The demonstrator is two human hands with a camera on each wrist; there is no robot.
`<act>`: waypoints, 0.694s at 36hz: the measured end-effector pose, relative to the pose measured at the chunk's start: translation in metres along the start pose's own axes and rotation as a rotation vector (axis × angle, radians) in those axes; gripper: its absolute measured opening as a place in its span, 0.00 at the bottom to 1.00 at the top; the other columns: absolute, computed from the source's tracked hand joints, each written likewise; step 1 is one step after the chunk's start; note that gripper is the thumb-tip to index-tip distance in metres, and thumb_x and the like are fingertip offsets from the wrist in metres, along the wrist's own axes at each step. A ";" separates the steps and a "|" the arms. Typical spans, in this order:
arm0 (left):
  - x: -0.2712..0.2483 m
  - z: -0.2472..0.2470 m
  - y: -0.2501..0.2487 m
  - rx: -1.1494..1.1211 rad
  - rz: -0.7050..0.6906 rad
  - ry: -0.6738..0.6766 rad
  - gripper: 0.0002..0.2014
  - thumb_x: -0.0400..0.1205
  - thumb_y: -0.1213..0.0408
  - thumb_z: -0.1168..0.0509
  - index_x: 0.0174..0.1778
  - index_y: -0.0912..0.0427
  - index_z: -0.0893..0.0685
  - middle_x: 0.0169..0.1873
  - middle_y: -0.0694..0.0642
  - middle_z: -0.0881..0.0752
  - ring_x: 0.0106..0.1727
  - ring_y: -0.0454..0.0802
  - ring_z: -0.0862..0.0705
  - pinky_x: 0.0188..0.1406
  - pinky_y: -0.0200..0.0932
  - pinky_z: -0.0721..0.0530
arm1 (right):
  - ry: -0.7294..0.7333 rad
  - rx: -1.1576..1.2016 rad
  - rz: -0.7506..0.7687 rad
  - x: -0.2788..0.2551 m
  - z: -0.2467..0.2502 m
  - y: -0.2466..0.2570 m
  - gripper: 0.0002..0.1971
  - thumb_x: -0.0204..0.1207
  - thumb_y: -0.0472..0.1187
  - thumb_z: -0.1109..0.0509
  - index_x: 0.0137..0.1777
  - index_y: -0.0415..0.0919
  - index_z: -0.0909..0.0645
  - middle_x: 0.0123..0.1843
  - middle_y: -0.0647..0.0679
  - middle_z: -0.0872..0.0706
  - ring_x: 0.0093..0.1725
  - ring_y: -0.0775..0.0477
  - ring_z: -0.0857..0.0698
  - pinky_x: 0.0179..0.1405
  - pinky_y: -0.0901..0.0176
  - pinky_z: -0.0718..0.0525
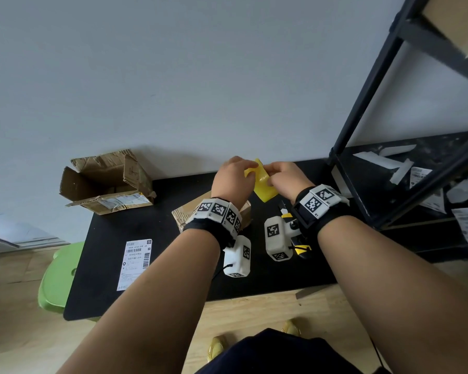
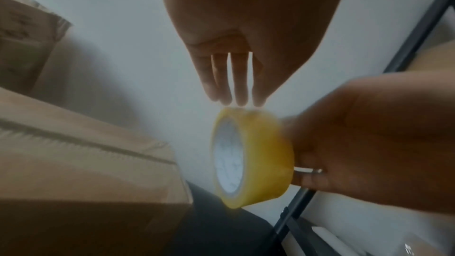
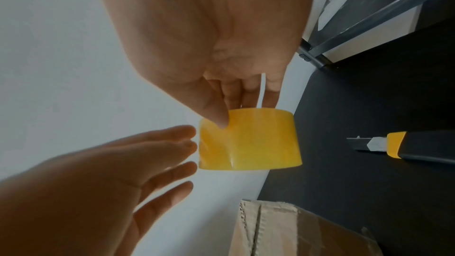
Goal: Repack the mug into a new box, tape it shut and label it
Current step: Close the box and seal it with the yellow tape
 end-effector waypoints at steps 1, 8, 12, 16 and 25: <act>-0.001 -0.002 -0.003 0.031 -0.031 0.008 0.15 0.80 0.65 0.36 0.60 0.52 0.13 0.58 0.51 0.16 0.56 0.51 0.18 0.53 0.41 0.22 | -0.002 0.003 0.003 0.000 0.000 0.000 0.19 0.76 0.24 0.39 0.55 0.46 0.16 0.55 0.44 0.13 0.59 0.43 0.16 0.61 0.51 0.19; 0.001 0.005 -0.010 0.123 -0.067 -0.064 0.10 0.82 0.60 0.35 0.54 0.55 0.11 0.52 0.52 0.15 0.56 0.51 0.20 0.46 0.43 0.24 | 0.029 -0.027 0.019 -0.003 -0.004 0.003 0.21 0.75 0.22 0.40 0.60 0.41 0.15 0.55 0.43 0.14 0.58 0.43 0.17 0.57 0.55 0.21; 0.002 0.009 -0.012 0.145 -0.067 -0.089 0.09 0.82 0.61 0.36 0.50 0.58 0.11 0.49 0.54 0.16 0.53 0.52 0.20 0.44 0.45 0.22 | 0.032 -0.056 0.037 -0.004 -0.006 0.007 0.22 0.73 0.22 0.40 0.61 0.40 0.14 0.58 0.42 0.12 0.60 0.41 0.16 0.63 0.49 0.18; 0.004 0.003 -0.019 0.210 -0.104 -0.072 0.09 0.84 0.65 0.40 0.50 0.62 0.14 0.51 0.57 0.17 0.56 0.54 0.22 0.45 0.47 0.23 | 0.012 -0.081 0.059 -0.007 -0.003 0.011 0.21 0.75 0.23 0.40 0.61 0.38 0.14 0.59 0.41 0.12 0.60 0.41 0.16 0.62 0.50 0.20; 0.005 -0.008 -0.018 0.225 -0.068 0.020 0.09 0.87 0.67 0.44 0.57 0.66 0.21 0.56 0.63 0.20 0.57 0.59 0.22 0.45 0.42 0.32 | -0.020 -0.011 0.087 -0.007 0.003 0.008 0.12 0.79 0.40 0.31 0.60 0.41 0.14 0.55 0.44 0.10 0.56 0.46 0.13 0.61 0.49 0.15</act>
Point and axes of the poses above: each hand's wrist, its own x-axis towards the middle knuckle, its own z-axis out of the back of the hand, y = z × x, the point moved 9 cm from there along x, towards the middle knuckle
